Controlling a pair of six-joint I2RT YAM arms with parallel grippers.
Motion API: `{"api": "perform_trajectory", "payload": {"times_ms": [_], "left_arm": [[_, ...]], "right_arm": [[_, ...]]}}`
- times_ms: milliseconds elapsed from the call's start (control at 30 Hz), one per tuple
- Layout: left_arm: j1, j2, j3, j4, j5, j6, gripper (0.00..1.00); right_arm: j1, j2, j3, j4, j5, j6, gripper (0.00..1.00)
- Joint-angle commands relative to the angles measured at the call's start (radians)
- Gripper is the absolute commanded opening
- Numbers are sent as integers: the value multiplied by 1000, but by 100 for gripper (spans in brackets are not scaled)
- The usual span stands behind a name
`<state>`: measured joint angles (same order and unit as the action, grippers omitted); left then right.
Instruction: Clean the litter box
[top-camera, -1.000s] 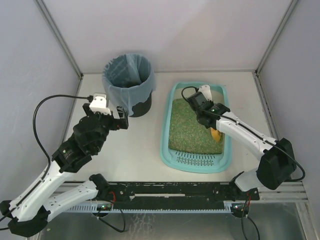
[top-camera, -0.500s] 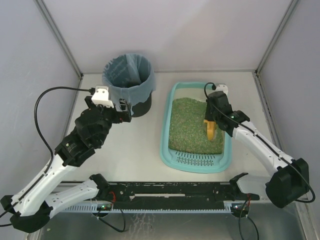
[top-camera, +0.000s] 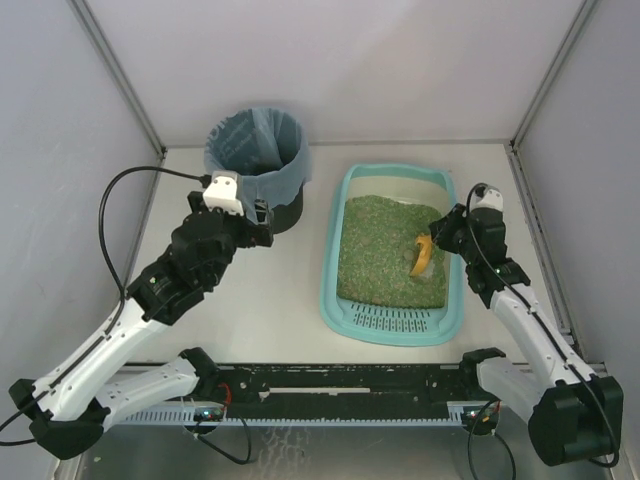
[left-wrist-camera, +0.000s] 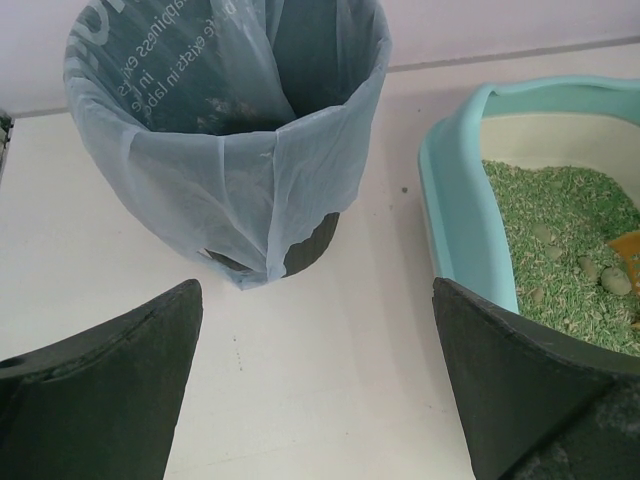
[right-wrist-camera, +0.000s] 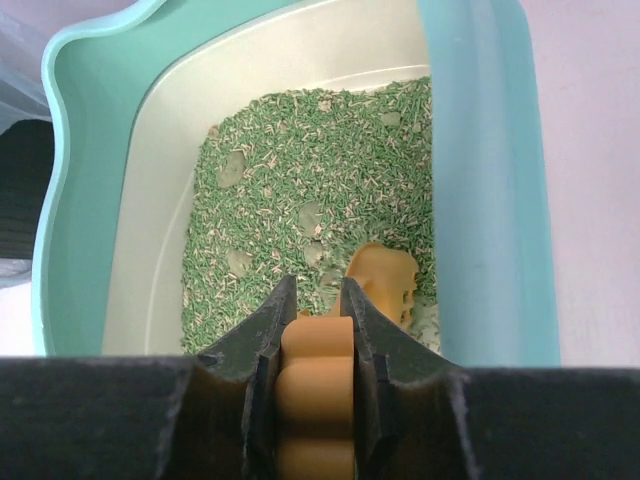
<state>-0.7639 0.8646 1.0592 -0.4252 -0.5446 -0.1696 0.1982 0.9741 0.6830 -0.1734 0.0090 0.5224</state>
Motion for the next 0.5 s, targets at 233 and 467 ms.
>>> {"api": "perform_trajectory", "payload": {"times_ms": [233, 467], "left_arm": [[32, -23, -35, 39, 3, -25, 100], [35, -17, -36, 38, 11, -26, 100]], "right_arm": [[-56, 35, -134, 195, -331, 200, 0], [-28, 112, -184, 305, -379, 231, 0]]}}
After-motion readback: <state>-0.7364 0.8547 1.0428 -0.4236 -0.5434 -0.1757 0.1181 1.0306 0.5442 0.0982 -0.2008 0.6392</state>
